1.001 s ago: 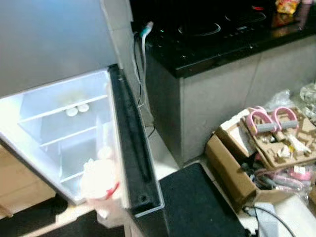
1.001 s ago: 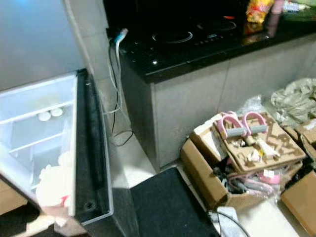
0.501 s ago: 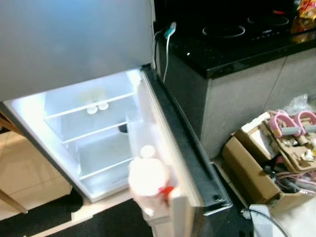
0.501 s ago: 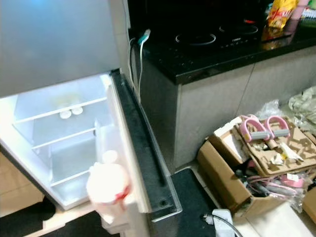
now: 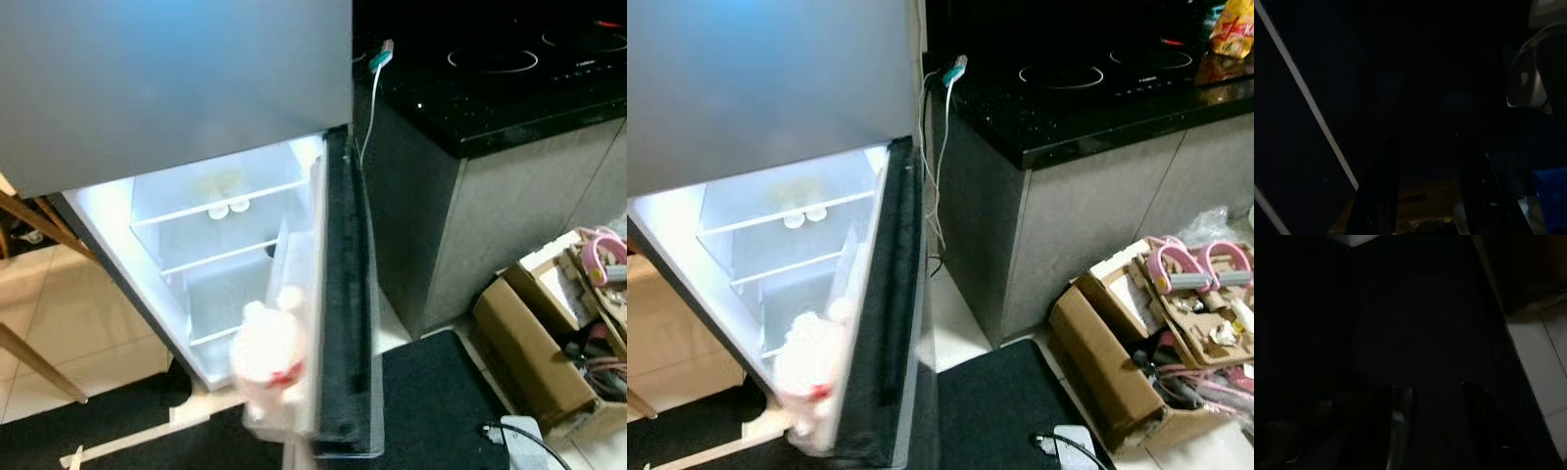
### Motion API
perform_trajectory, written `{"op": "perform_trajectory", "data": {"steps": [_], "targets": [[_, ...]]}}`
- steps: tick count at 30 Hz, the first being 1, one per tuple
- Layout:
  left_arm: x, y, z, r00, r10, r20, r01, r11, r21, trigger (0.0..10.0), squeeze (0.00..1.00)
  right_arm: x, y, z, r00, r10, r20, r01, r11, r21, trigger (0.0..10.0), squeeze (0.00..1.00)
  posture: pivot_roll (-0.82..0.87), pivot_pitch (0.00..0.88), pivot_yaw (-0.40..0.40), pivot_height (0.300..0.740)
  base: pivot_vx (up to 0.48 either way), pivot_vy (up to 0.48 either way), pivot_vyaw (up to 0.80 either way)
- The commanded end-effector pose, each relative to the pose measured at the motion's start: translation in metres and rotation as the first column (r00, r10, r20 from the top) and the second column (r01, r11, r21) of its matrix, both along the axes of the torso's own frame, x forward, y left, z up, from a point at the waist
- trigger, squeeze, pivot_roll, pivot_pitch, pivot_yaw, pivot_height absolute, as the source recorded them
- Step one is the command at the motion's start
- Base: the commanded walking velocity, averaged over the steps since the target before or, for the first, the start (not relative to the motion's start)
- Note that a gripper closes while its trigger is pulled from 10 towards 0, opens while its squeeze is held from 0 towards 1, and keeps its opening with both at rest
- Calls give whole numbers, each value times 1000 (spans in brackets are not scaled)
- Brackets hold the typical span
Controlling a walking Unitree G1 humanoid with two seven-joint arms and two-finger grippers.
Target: Restocking fridge
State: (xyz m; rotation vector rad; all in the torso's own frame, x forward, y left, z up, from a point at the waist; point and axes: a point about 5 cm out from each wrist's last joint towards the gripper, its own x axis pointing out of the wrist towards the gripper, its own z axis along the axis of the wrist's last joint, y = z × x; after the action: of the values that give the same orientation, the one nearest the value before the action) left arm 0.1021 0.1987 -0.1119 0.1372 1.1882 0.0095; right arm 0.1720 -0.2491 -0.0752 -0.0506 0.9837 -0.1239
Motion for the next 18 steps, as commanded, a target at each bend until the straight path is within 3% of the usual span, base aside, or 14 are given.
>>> {"op": "perform_trajectory", "data": {"steps": [1, 12, 18], "targets": [[-7, 5, -1, 1000, -7, -22, 7, 1000, 18, 10000, 0, -5, 0, -2, 1000, -9, -11, 9, 1000, 2, 10000, 0, -88, 94, 104, 726, 0, 0, 0], [-6, 6, 0, 1000, 6, -2, -6, 999, 50, 10000, 0, 8, 4, 3, 1000, -3, 31, 2, 1000, 31, 10000, 0, -83, 95, 98, 726, 0, 0, 0], [-5, 6, 0, 1000, 11, 15, -11, 999, 51, 10000, 0, 2, 8, -1, 1000, 3, 14, -3, 1000, 28, 10000, 0, -83, 95, 98, 726, 0, 0, 0]]}}
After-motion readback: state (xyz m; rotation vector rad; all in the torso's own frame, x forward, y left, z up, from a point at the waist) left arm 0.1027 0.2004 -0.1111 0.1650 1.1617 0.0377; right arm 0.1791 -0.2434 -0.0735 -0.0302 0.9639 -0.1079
